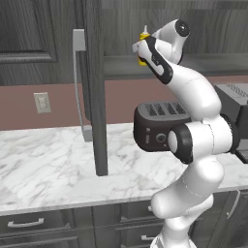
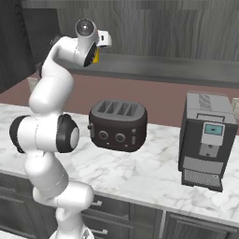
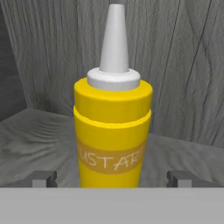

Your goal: Take 2 condiments from the cabinet and move them on the counter near the stove.Make sure the condiments are lined up with each other, next to each other.

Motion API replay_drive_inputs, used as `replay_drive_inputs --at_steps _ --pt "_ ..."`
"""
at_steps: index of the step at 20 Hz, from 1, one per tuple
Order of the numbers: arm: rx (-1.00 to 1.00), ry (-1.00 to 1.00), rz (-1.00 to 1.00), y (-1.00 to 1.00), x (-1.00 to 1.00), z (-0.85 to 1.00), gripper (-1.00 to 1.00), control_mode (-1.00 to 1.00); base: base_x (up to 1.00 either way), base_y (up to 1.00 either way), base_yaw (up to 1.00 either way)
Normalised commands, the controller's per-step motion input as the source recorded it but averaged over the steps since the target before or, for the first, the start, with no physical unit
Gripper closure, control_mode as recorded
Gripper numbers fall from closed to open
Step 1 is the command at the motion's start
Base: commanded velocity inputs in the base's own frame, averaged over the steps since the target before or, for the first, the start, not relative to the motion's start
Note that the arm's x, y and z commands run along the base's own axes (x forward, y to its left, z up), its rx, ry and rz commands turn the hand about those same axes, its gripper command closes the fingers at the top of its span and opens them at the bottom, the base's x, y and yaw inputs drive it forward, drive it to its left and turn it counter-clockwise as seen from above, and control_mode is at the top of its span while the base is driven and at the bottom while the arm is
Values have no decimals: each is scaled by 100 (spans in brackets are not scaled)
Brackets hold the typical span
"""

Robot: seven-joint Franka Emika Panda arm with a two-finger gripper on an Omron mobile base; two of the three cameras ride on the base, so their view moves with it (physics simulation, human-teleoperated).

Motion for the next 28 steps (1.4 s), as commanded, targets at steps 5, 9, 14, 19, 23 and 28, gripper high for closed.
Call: replay_drive_inputs --at_steps 5,9,14,19,23,28 --pt "-2 0 0 0 9 -3 -100 -100 0 0 0" --pt "-1 0 0 0 7 -1 -100 -100 0 0 0" --pt "-1 0 0 1 4 -2 -100 -100 0 0 0" --pt "0 0 0 1 0 0 -100 -100 0 0 0" --pt "0 0 0 3 3 0 100 -100 0 0 0" --pt "0 0 0 2 16 -6 100 -100 0 0 0"
